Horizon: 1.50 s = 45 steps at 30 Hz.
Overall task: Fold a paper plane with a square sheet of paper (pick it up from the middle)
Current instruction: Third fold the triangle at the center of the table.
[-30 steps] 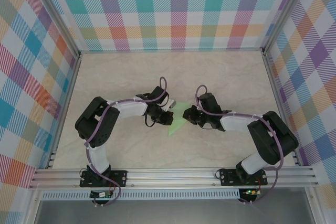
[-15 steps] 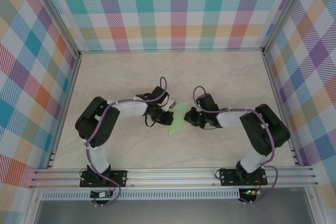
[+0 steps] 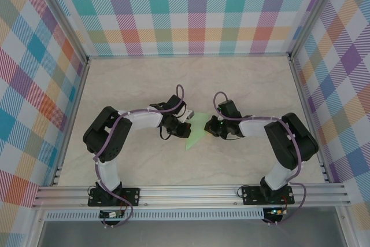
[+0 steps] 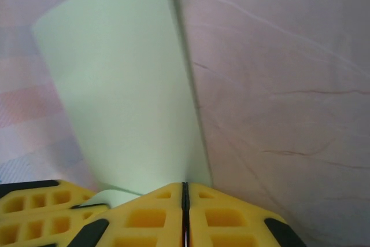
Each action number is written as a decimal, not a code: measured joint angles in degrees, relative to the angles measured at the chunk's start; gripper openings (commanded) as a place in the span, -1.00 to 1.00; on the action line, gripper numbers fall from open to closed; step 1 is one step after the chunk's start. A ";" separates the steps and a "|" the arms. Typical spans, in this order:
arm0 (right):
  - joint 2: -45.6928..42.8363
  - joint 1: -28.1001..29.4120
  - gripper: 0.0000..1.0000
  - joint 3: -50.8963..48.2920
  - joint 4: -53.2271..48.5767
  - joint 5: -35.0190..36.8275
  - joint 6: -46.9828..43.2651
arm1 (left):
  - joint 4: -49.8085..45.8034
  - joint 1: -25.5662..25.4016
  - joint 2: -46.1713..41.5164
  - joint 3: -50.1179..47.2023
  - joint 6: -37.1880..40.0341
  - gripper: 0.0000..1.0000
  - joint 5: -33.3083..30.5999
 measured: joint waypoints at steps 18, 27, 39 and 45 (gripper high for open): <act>-3.02 1.97 -0.79 4.79 -3.04 -4.09 -3.19 | 0.00 0.00 0.11 0.09 0.17 -1.00 0.13; 2.08 2.86 -0.82 3.50 -1.88 -3.89 -2.73 | 0.02 0.00 0.11 0.09 0.17 -0.82 0.15; 2.62 2.82 -0.83 3.58 -2.56 -2.54 -2.84 | -4.00 0.02 -4.33 -0.04 -4.22 -0.14 -7.06; 2.62 3.06 -0.83 4.52 -4.33 -1.64 -3.08 | -6.08 0.37 -13.79 -0.92 -10.88 -0.44 -11.19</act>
